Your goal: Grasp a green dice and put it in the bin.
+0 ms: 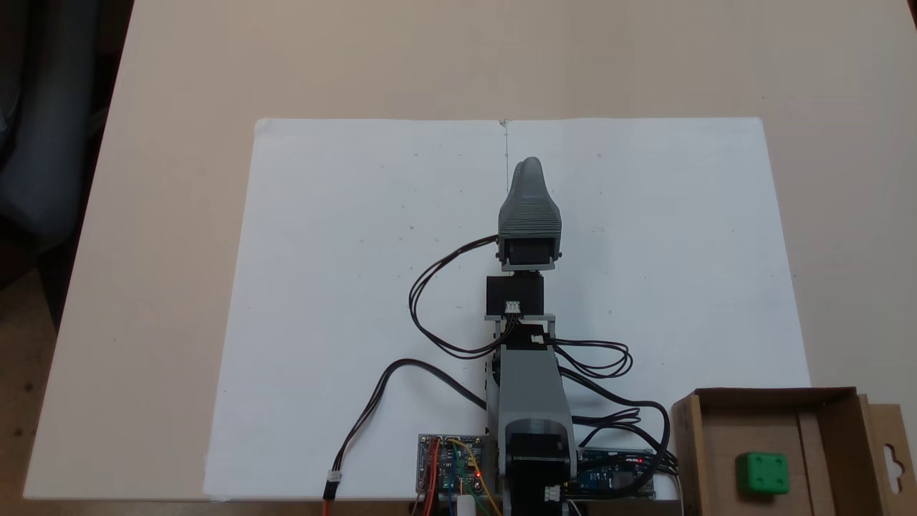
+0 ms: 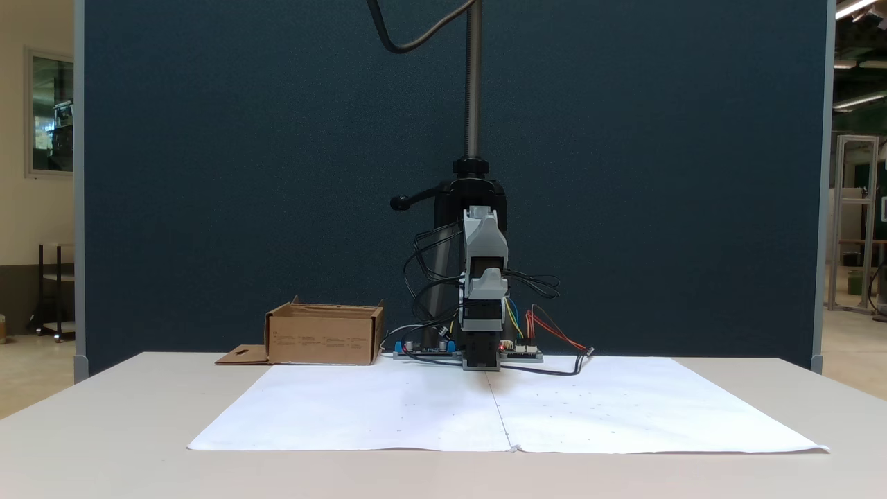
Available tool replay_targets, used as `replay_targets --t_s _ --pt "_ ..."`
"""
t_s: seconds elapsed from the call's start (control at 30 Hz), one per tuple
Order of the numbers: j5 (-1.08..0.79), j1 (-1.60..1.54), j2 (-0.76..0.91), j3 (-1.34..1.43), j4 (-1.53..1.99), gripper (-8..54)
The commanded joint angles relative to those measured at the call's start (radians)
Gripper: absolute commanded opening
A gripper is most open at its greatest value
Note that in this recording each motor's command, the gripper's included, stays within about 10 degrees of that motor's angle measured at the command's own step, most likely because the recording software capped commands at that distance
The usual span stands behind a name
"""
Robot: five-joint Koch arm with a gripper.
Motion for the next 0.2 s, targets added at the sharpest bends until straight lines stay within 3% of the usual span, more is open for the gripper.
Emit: replay_targets --t_s 0.0,0.17 --pt "-0.075 0.005 0.107 0.064 -0.055 44.6" --pt "-0.075 0.005 0.107 0.064 -0.044 44.6"
